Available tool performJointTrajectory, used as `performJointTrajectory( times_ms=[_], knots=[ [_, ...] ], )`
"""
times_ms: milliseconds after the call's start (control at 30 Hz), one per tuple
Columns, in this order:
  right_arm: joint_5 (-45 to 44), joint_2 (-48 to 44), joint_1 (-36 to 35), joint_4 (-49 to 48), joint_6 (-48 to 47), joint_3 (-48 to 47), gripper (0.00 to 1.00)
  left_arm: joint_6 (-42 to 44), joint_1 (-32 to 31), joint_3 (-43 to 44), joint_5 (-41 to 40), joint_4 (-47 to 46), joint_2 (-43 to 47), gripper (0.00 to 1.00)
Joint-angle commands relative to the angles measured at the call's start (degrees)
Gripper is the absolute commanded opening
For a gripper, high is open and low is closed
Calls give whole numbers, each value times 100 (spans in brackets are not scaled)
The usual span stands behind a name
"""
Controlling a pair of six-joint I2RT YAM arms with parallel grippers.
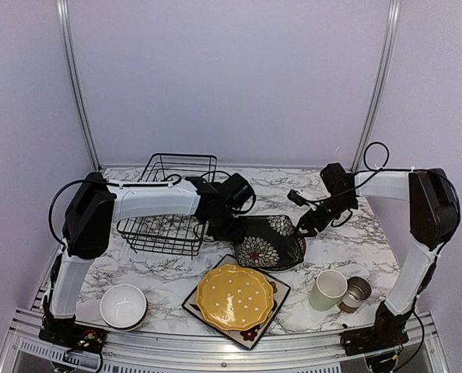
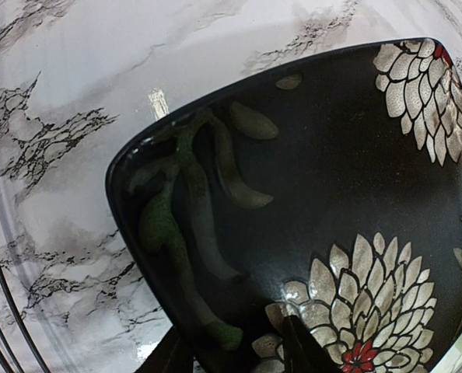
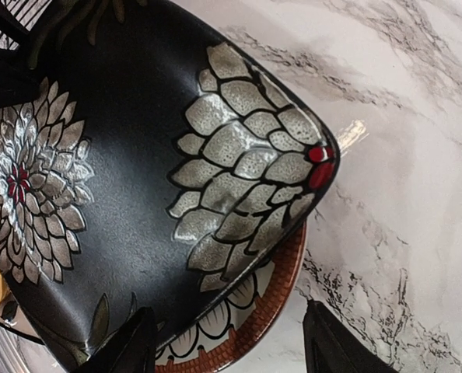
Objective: Load the mixed dishes into the dish rack
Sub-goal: Grab the plate from the plate.
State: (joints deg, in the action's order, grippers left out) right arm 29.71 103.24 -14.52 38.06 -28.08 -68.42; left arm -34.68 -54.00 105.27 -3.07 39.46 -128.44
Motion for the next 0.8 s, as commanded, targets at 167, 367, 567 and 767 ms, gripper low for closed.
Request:
performJointTrajectory(
  times_ms=[167, 367, 567, 767],
  knots=[
    [20, -100, 40, -102, 6, 53, 62, -38, 65, 122, 179, -325, -15, 22],
    [62, -116, 72, -106, 10, 40, 62, -15, 72, -32, 161, -765, 158, 11],
    [92, -130, 118, -80, 11, -29, 62, 268, 76, -16, 176, -1132, 280, 3],
    [496, -79, 400, 19, 42, -159, 62, 716, 75, -101, 271, -1644, 539, 1]
  ],
)
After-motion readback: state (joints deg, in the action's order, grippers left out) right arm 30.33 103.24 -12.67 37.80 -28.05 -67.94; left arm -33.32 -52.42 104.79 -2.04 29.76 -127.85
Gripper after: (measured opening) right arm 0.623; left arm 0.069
